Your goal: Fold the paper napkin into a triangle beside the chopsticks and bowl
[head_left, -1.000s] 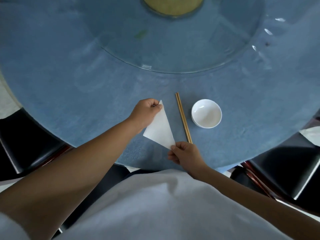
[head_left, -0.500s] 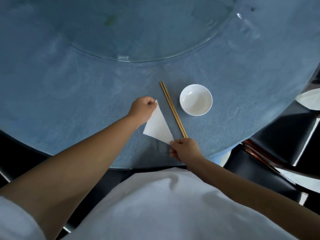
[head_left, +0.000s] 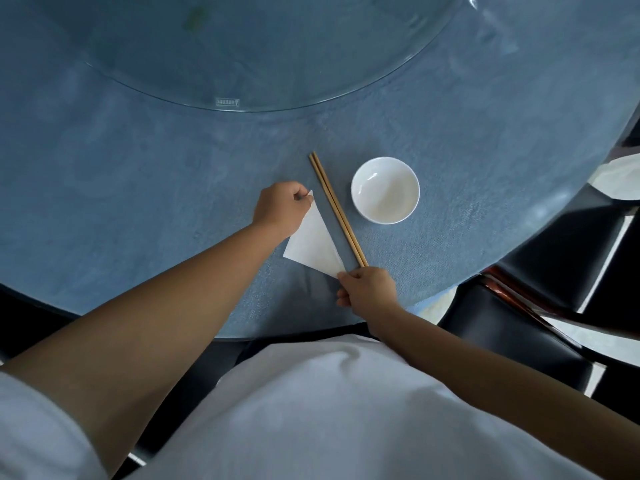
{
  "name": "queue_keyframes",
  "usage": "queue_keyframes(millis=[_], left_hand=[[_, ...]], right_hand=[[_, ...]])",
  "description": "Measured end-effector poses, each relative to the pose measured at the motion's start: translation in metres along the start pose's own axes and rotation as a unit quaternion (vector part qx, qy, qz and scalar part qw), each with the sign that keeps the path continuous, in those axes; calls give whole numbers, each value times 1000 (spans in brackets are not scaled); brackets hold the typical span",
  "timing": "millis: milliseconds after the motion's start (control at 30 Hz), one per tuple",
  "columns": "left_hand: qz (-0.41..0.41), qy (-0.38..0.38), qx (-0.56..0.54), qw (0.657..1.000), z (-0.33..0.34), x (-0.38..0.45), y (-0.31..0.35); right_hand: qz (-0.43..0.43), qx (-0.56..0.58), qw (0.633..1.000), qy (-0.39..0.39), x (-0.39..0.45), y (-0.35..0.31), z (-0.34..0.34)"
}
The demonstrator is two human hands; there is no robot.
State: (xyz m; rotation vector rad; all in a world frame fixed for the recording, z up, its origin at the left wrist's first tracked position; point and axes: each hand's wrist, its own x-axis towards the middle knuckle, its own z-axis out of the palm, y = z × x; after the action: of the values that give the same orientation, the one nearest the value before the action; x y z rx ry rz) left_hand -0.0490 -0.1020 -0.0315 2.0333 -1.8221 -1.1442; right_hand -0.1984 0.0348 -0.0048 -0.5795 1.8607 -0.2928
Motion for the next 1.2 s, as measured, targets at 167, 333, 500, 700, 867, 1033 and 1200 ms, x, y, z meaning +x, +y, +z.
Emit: queue_keyframes(millis=[167, 333, 500, 700, 867, 1033, 1200], left_hand=[[2, 20, 12, 1000, 1, 1, 1], [71, 40, 6, 997, -4, -13, -8], [278, 11, 204, 938, -5, -24, -23], [280, -35, 311, 908, -5, -29, -25], [269, -41, 308, 912, -6, -29, -20], [271, -41, 296, 915, -10, -32, -14], [271, 16, 287, 919, -26, -46, -6]], right_hand=[[-21, -43, 999, -18, -7, 5, -7], [-132, -134, 981, 50, -19, 11, -27], [-476, -459, 746, 76, 3, 21, -27], [-546, -537, 642, 36, 19, 27, -16], [-597, -469, 645, 88, 16, 36, -20], [-589, -475, 647, 88, 13, 33, -24], [-573, -476, 663, 76, 2, 8, -31]])
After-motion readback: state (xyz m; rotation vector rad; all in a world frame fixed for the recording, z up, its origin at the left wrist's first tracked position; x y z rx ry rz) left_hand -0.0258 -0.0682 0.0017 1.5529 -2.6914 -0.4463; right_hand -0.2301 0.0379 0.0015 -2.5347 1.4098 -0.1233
